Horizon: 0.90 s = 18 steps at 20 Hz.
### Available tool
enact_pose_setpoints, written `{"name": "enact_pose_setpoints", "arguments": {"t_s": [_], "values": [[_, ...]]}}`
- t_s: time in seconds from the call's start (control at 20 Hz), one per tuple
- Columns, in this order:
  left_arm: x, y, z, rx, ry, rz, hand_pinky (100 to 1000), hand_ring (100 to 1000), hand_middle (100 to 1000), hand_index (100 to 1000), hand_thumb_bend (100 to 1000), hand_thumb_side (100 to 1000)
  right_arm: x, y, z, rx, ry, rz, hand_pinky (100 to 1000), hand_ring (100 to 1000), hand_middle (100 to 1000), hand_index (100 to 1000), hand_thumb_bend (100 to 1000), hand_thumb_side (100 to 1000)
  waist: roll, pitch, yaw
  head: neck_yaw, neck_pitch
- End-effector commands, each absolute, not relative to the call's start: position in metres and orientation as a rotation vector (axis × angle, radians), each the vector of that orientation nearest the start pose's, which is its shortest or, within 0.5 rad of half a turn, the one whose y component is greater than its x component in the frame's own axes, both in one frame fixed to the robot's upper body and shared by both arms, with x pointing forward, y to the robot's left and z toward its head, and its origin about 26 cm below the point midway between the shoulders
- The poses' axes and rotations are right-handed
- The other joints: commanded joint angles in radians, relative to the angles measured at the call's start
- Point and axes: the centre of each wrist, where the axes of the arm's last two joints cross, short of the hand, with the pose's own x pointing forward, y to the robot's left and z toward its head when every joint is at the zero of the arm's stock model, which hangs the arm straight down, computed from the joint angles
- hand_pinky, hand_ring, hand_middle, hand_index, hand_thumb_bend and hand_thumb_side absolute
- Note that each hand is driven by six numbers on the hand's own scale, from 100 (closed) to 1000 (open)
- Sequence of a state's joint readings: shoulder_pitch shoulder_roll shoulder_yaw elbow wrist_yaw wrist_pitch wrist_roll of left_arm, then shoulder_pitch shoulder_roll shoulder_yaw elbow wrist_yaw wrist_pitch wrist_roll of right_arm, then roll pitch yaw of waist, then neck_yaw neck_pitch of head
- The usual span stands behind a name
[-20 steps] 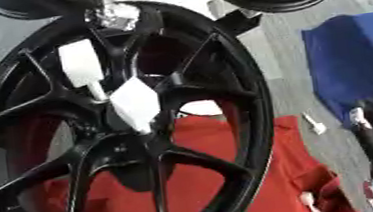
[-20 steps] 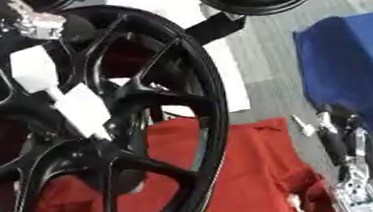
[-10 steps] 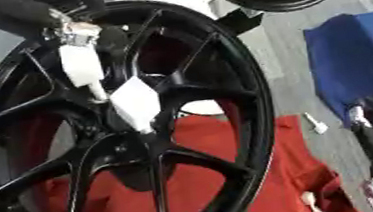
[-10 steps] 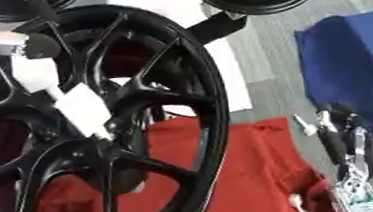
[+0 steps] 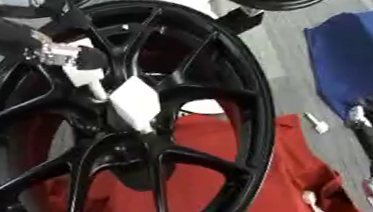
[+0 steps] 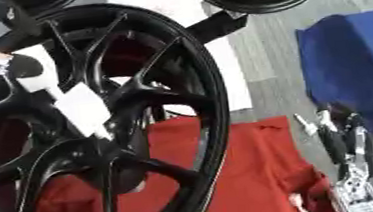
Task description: Pull the pin out of the wheel hub.
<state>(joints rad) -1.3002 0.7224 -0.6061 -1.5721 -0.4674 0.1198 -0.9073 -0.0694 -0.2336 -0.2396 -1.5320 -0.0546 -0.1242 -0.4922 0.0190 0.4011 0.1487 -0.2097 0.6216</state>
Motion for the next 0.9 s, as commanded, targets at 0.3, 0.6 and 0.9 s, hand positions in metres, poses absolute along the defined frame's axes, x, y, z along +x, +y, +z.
{"name": "enact_pose_setpoints", "arguments": {"t_s": [0.3,0.6,0.9], "values": [[0.368,0.157,0.399,0.921,-1.325,-2.045,928,864,809,898,524,916,0.287,-0.363,0.032,-0.685,-1.75,-0.452,680,847,697,852,246,545,-0.005,-0.017,-0.005,0.014,-0.012],[0.367,0.151,0.398,0.894,-1.339,-2.003,889,839,783,882,413,809,0.288,-0.362,0.033,-0.676,-1.748,-0.45,680,847,697,851,251,544,-0.008,-0.016,-0.009,0.019,-0.012],[0.368,0.144,0.393,0.87,-1.335,-2.015,854,815,754,857,381,780,0.289,-0.361,0.033,-0.67,-1.748,-0.451,681,847,697,852,251,548,-0.011,-0.015,-0.012,0.024,-0.01]]}}
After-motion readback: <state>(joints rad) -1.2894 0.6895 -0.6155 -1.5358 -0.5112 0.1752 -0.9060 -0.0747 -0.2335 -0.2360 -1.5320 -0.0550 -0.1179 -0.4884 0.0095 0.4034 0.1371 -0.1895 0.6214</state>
